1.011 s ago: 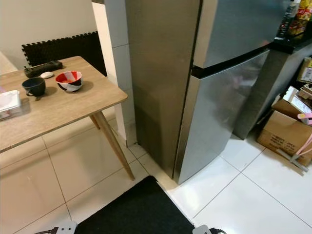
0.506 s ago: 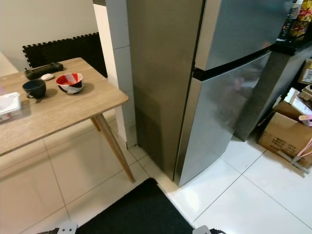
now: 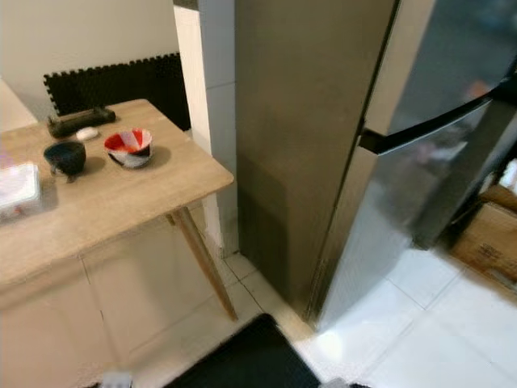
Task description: Restocking fridge
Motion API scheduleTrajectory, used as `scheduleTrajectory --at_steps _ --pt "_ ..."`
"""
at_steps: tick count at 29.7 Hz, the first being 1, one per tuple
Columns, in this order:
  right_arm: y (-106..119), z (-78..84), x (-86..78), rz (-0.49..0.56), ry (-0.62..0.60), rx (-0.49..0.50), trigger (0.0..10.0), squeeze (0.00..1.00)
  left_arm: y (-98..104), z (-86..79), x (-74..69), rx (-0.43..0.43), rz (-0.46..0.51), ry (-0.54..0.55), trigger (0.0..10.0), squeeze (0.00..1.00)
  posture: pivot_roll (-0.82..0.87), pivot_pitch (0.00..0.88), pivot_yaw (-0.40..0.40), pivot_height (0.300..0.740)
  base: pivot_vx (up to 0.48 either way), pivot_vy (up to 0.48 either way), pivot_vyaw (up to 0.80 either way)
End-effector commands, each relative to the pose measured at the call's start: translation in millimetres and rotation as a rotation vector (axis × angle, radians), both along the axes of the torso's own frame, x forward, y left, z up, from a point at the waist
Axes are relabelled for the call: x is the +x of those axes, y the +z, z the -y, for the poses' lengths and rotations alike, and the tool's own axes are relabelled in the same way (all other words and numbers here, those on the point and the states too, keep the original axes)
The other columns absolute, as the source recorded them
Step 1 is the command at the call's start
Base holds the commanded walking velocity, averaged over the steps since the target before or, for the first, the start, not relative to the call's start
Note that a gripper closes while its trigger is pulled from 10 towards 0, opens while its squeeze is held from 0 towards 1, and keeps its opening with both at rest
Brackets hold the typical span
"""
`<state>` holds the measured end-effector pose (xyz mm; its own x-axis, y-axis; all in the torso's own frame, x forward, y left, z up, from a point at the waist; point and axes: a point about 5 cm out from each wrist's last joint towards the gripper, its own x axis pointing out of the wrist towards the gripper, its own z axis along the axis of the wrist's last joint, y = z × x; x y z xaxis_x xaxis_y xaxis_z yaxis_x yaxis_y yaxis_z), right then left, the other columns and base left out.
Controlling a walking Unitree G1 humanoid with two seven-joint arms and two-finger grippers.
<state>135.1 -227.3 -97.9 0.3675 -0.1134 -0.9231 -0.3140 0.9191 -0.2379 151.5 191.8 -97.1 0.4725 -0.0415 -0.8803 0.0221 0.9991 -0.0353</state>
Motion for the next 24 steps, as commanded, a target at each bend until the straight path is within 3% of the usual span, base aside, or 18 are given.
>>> scheduleTrajectory --at_steps 1,10,24 --pt "0.7 -2.0 3.0 0.014 0.000 0.003 10.0 0.00 -3.5 -2.8 -10.3 0.009 -0.032 0.003 10.0 0.00 -0.13 0.000 0.028 0.740 0.337 0.000 0.00" --pt "2.0 -0.6 6.0 0.019 0.008 -0.001 10.0 0.00 -1.7 -2.1 -5.3 0.011 -0.015 -0.013 10.0 0.00 -0.13 0.000 0.025 0.740 0.037 0.000 0.00" --pt "1.2 -0.7 3.9 0.014 0.003 0.000 10.0 0.00 -3.9 2.9 -9.8 -0.016 -0.030 -0.016 10.0 0.00 -0.13 0.000 0.028 0.740 0.000 -0.458 0.00"
